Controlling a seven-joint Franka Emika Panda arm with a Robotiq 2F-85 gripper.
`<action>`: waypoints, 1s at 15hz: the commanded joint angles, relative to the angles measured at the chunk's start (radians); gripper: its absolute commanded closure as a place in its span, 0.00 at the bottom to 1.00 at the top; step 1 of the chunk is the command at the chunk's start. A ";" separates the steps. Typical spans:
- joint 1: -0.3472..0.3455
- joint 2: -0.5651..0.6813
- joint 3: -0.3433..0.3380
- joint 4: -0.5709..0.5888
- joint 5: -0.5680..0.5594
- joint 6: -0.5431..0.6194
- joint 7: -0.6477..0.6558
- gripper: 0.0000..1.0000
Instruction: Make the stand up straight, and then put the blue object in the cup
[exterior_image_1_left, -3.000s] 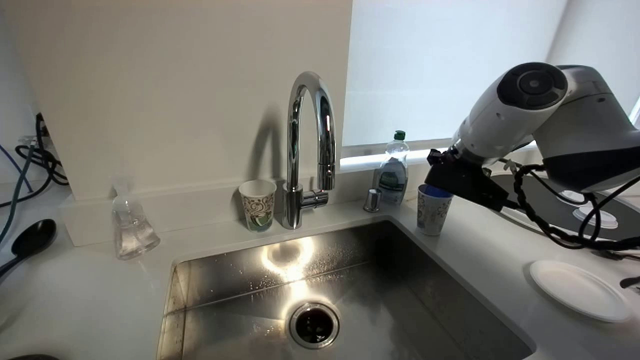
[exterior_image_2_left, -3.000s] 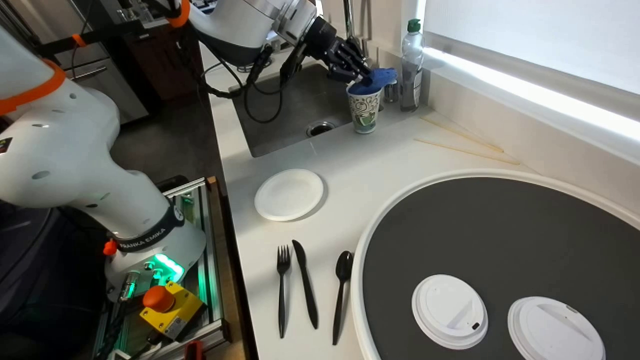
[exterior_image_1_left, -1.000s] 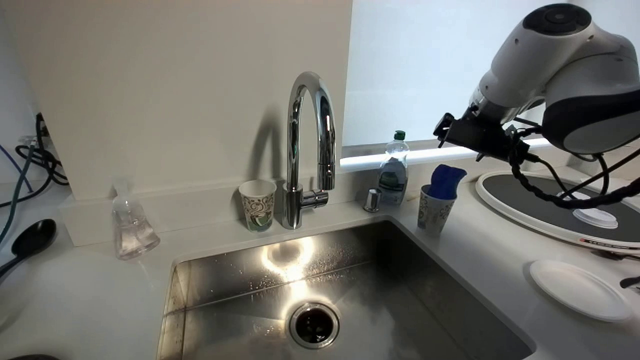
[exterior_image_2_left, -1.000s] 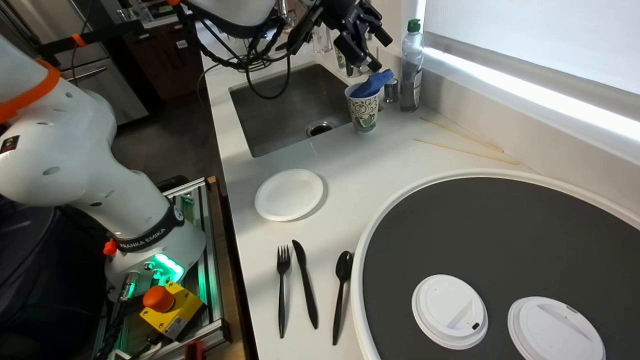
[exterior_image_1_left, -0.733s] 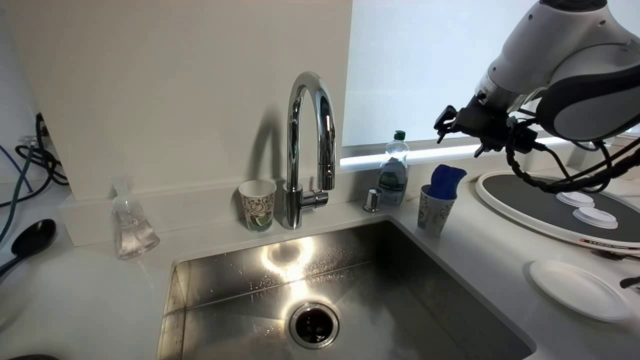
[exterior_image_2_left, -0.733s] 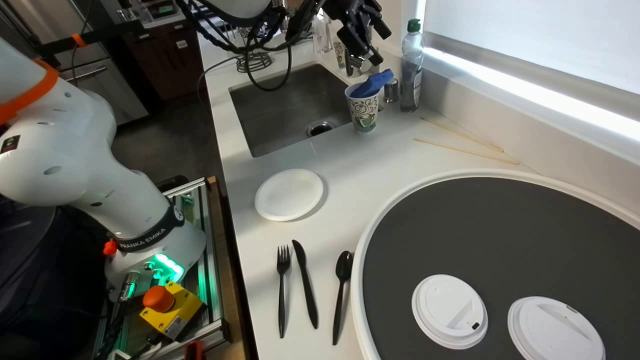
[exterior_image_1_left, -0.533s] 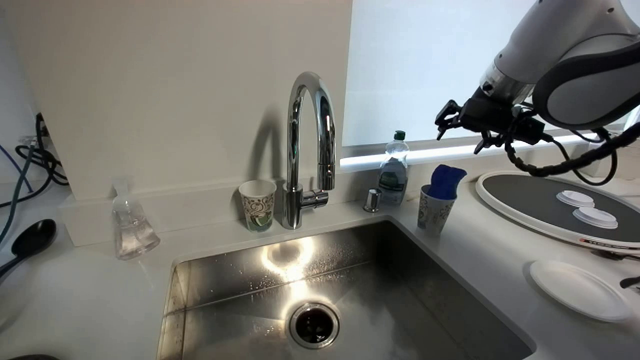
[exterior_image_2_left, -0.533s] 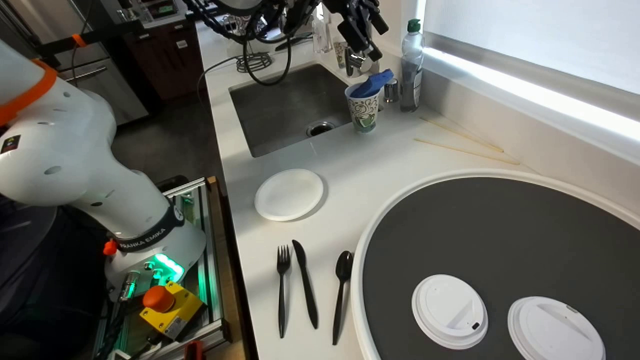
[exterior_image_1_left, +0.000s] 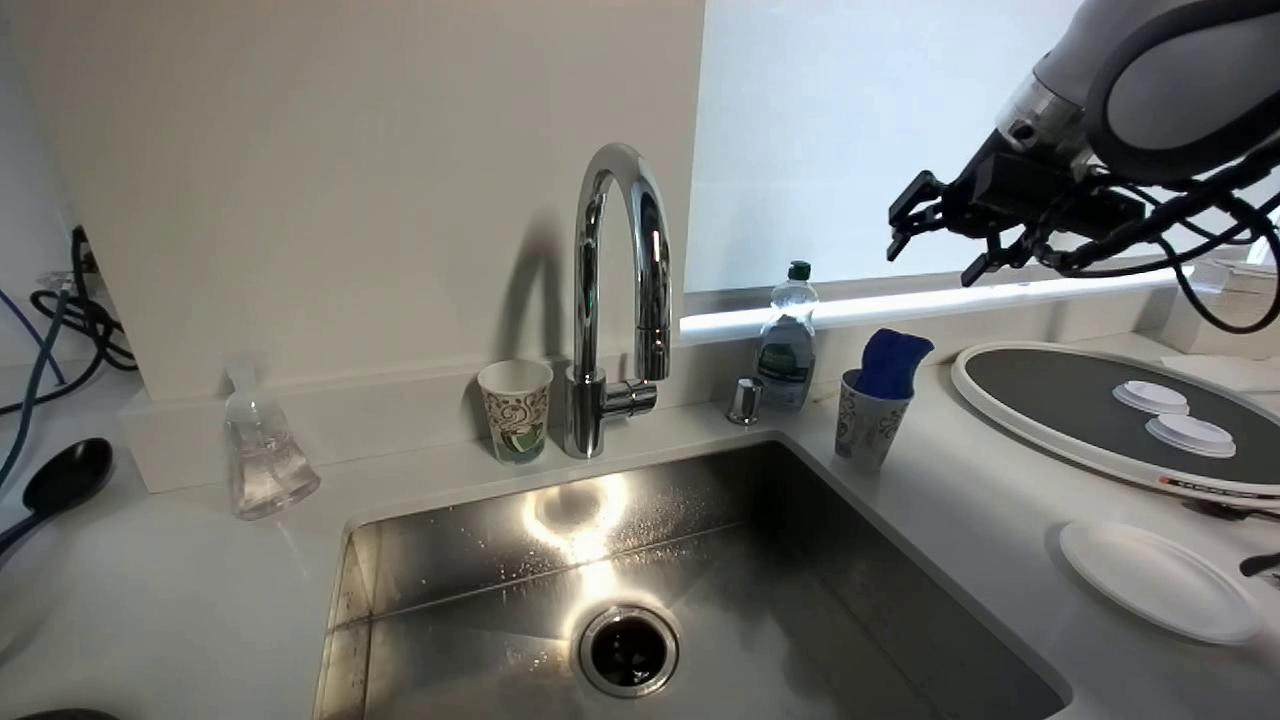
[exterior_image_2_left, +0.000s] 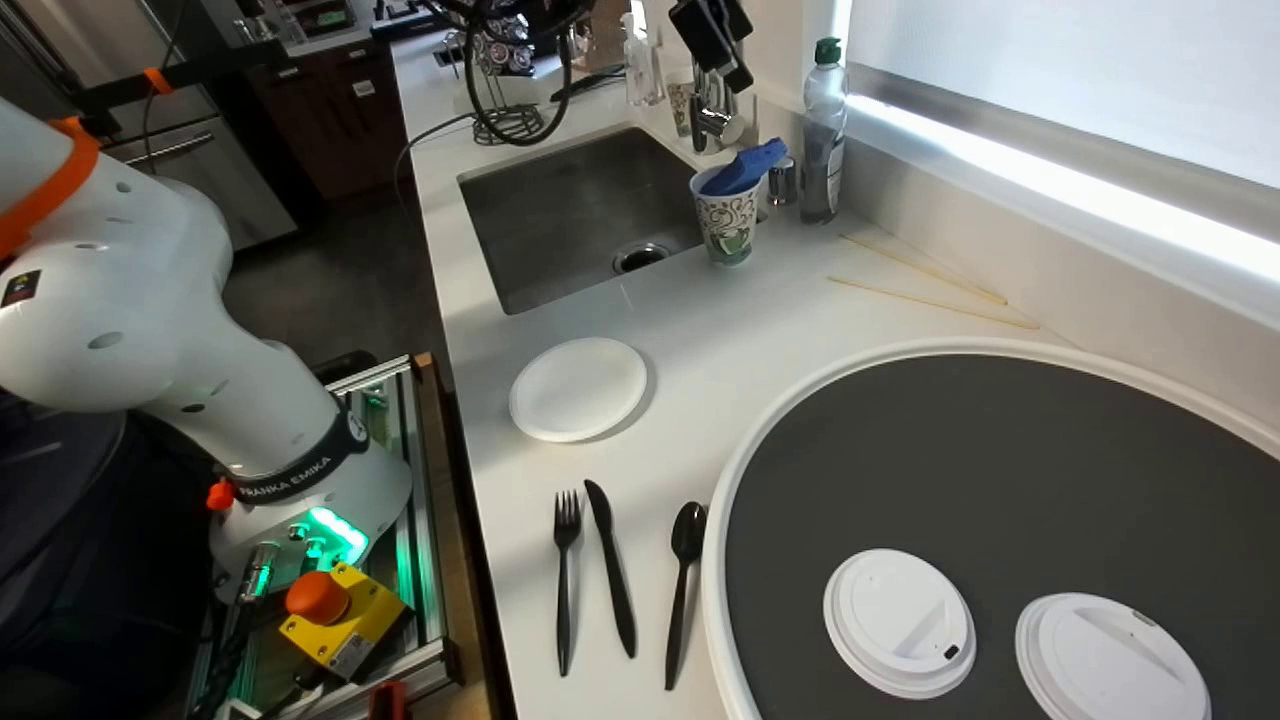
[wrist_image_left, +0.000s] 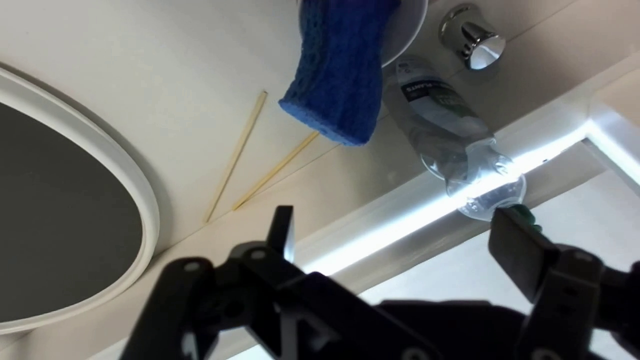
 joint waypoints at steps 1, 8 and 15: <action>0.002 -0.068 -0.003 -0.013 0.111 -0.100 -0.168 0.00; -0.004 -0.131 -0.004 -0.001 0.196 -0.271 -0.371 0.00; 0.015 -0.155 -0.016 0.003 0.262 -0.345 -0.500 0.00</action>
